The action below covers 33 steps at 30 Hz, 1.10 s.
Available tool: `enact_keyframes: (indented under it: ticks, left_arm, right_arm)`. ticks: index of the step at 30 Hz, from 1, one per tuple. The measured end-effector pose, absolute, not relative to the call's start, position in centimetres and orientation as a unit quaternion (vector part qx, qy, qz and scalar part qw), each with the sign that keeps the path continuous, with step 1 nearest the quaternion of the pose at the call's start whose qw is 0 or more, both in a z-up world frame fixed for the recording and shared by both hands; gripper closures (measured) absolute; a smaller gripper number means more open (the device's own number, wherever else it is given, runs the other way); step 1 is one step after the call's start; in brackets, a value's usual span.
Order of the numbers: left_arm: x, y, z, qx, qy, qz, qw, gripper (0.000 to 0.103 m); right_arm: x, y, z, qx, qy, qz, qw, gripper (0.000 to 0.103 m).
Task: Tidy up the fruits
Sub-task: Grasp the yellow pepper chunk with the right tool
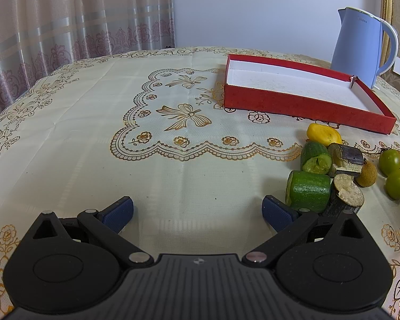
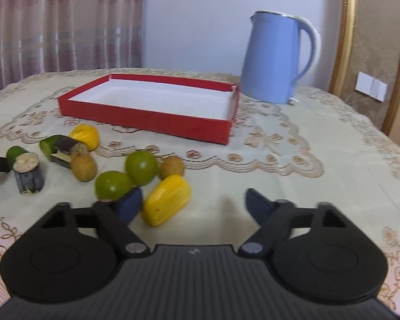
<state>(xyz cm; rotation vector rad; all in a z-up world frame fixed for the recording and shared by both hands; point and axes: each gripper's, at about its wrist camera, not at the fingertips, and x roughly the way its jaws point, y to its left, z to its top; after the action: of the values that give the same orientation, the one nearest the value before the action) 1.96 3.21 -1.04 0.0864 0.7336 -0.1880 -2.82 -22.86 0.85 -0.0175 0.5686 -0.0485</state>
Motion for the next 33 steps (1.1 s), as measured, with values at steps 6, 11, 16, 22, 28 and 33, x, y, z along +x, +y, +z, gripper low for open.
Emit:
enact_keyframes:
  ticks: [6, 11, 16, 22, 28, 33]
  left_arm:
    - [2.0, 3.2, -1.0, 0.041, 0.354, -0.092, 0.93, 0.0]
    - [1.7, 3.2, -0.7, 0.037, 0.33, -0.11, 0.937, 0.0]
    - [1.3, 2.5, -0.6, 0.053, 0.343, -0.117, 0.931, 0.0]
    - [1.2, 1.7, 0.0, 0.083, 0.334, -0.125, 0.931, 0.0]
    - [-0.2, 0.6, 0.7, 0.129, 0.299, -0.185, 0.927, 0.0]
    - [-1.7, -0.5, 0.9, 0.149, 0.29, -0.225, 0.918, 0.0]
  right_arm:
    - [-1.9, -22.1, 0.4, -0.004, 0.3, 0.001, 0.954, 0.063]
    - [-1.6, -21.9, 0.5, 0.005, 0.301, 0.017, 0.953, 0.076]
    - [-1.9, -22.3, 0.5, 0.02, 0.298, 0.026, 0.954, 0.078]
    - [-2.3, -23.1, 0.7, 0.032, 0.297, 0.034, 0.954, 0.078]
    - [-2.7, -23.6, 1.0, 0.035, 0.287, 0.042, 0.956, 0.078]
    - [-3.0, -23.9, 1.1, 0.038, 0.285, 0.05, 0.957, 0.078]
